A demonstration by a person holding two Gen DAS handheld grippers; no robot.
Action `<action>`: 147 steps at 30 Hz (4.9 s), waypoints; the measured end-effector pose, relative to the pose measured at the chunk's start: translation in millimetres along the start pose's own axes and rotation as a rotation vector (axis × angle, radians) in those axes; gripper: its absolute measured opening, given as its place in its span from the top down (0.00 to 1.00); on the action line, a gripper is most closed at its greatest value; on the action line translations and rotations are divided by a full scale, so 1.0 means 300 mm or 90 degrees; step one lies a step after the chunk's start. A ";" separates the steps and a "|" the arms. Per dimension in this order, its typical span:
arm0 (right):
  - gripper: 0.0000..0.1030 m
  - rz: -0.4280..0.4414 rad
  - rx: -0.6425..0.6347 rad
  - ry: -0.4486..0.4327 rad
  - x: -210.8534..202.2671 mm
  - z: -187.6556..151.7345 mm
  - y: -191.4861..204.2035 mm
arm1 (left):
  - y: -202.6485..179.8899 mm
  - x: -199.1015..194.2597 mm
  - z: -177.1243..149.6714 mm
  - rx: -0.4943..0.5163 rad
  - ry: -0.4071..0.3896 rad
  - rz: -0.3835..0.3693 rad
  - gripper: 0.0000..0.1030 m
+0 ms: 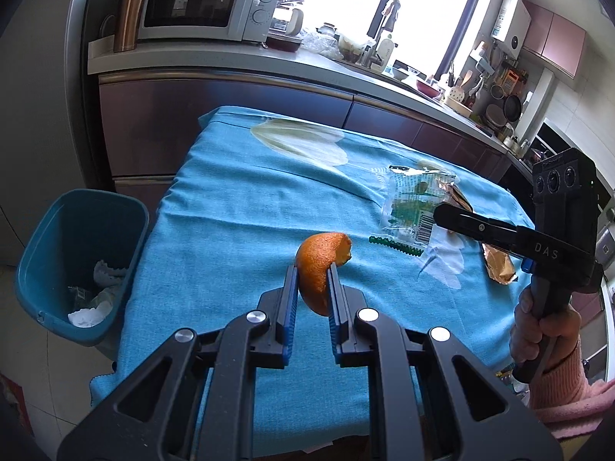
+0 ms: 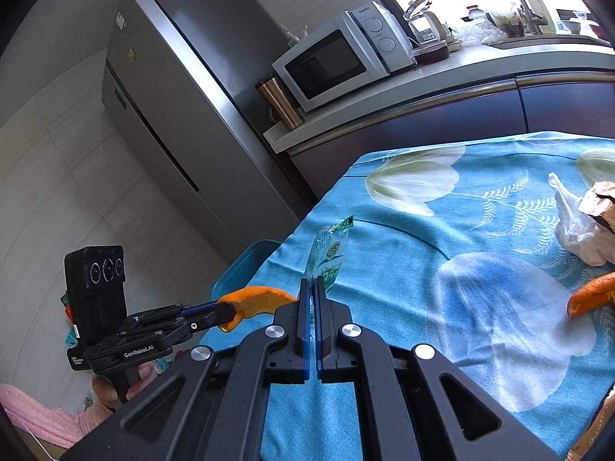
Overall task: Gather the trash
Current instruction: 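Carry the clear wrapper and orange peel over to the blue trash bin, then open both tools to drop the wrapper and peel into the bin, then grasp the gold snack wrapper with the left tool while the right tool grasps another gold wrapper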
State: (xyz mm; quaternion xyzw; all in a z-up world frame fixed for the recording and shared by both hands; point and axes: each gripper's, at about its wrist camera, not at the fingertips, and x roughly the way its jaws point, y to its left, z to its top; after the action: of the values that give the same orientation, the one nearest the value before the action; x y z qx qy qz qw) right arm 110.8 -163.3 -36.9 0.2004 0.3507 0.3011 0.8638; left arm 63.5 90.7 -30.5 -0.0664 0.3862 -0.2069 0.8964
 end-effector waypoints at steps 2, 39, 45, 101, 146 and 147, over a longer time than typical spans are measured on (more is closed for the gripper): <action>0.99 0.006 -0.004 0.005 0.016 0.000 0.013 | 0.021 -0.010 -0.005 -0.007 0.001 0.005 0.85; 0.99 0.104 -0.075 0.075 0.283 0.036 0.220 | 0.330 -0.233 -0.021 -0.105 -0.072 0.135 0.86; 0.99 0.120 -0.086 0.086 0.325 0.042 0.258 | 0.373 -0.247 -0.021 -0.116 -0.075 0.154 0.86; 0.98 0.083 -0.131 0.265 0.753 -0.017 0.462 | 0.713 -0.009 -0.013 -0.221 -0.002 0.239 0.85; 0.70 -0.026 -0.099 0.066 0.113 0.016 0.150 | 0.129 0.003 0.000 -0.010 -0.071 0.024 0.57; 0.70 -0.043 -0.088 0.056 0.080 0.014 0.121 | 0.098 0.017 -0.004 -0.003 -0.064 0.010 0.57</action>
State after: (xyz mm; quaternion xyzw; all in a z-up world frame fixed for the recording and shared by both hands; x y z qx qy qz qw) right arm 113.8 -121.2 -25.7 0.1154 0.3731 0.3038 0.8690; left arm 75.2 115.4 -42.8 -0.0758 0.3417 -0.1950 0.9162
